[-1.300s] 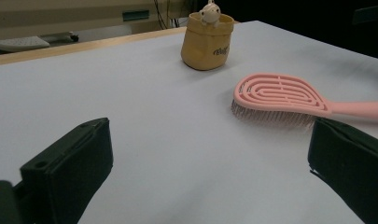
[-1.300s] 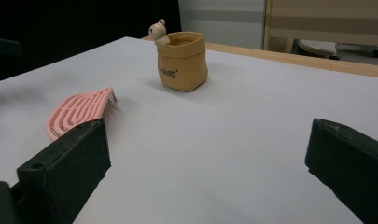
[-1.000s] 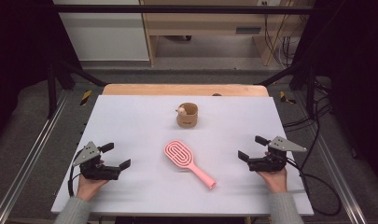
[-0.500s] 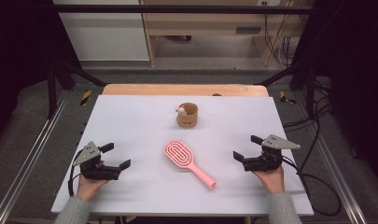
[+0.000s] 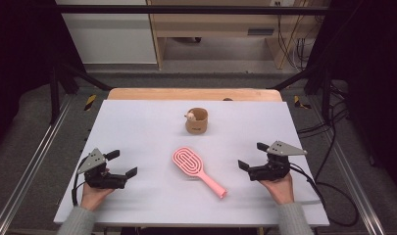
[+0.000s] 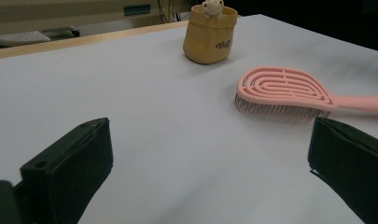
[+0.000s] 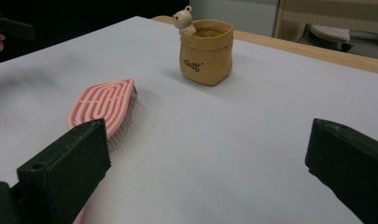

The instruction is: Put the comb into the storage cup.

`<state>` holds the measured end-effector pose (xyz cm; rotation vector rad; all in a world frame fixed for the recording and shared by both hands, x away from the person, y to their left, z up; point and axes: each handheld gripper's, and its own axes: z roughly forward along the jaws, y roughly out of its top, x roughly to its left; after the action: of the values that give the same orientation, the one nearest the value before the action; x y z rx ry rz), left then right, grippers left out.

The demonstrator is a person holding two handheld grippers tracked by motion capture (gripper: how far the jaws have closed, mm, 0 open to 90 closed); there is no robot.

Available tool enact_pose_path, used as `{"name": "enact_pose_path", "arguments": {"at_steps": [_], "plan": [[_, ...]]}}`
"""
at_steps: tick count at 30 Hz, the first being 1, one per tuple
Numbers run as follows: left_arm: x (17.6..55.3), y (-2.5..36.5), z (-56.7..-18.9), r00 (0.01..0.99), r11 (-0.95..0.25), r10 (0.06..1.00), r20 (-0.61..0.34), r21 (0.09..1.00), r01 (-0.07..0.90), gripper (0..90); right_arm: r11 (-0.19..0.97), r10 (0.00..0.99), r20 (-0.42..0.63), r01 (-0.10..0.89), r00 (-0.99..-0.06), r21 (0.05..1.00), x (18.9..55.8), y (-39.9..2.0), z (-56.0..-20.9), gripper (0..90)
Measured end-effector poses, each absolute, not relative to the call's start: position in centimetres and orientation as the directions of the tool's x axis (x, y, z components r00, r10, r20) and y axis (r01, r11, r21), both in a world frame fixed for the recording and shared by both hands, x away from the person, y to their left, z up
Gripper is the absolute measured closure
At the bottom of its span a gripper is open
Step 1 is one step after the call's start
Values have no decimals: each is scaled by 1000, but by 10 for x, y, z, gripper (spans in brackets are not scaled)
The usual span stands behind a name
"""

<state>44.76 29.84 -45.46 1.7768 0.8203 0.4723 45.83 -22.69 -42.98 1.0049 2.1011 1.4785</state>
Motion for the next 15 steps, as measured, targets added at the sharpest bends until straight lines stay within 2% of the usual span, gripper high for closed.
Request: {"name": "enact_pose_path", "arguments": {"at_steps": [15], "plan": [[448, 298, -455, 683, -193, 727, -75, 932, 308, 0, 270, 710, 79, 375, -700, 887, 457, -192, -427, 3]]}}
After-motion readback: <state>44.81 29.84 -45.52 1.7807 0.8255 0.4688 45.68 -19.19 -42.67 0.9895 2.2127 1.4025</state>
